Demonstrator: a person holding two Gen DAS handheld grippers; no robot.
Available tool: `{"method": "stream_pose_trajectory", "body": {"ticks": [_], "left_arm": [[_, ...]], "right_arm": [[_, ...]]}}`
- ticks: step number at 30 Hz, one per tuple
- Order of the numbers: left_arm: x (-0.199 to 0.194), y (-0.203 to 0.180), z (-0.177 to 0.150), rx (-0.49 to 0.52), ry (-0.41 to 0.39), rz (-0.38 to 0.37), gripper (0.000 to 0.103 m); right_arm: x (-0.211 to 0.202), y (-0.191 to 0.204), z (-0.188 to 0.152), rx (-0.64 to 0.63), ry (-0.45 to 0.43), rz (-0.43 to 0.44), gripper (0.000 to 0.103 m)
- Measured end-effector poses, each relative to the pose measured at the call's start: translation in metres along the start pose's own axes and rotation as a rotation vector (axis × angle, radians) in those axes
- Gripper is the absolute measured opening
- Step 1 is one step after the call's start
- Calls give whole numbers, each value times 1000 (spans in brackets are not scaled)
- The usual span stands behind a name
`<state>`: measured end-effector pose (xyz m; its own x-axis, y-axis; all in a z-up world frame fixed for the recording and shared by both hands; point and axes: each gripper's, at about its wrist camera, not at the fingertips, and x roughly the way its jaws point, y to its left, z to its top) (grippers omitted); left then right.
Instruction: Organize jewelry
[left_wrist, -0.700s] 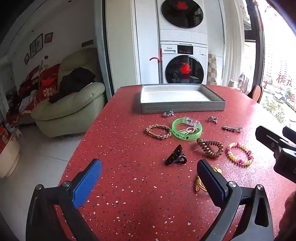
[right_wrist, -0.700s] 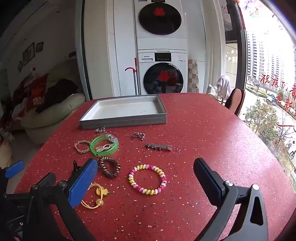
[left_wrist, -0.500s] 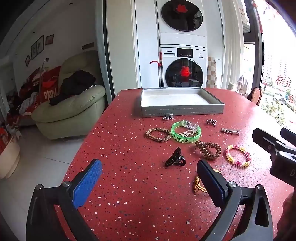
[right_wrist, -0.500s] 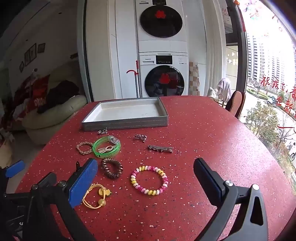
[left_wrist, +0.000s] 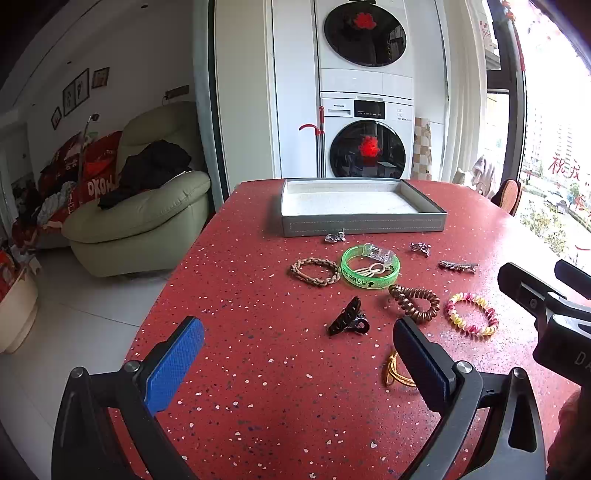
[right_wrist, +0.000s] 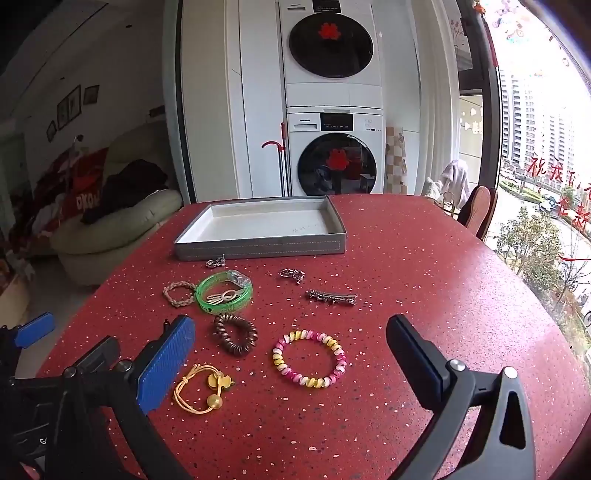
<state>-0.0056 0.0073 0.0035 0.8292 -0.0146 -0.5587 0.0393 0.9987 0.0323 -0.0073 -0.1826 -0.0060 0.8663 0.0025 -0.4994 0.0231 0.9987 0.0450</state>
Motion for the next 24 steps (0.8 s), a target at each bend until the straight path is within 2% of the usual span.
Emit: {"method": "stream_pose_trajectory", "body": {"ticks": [24], "left_arm": [[-1, -5, 1, 7, -7, 0, 103]], "right_arm": [[4, -6, -1, 11, 7, 1, 103]]}}
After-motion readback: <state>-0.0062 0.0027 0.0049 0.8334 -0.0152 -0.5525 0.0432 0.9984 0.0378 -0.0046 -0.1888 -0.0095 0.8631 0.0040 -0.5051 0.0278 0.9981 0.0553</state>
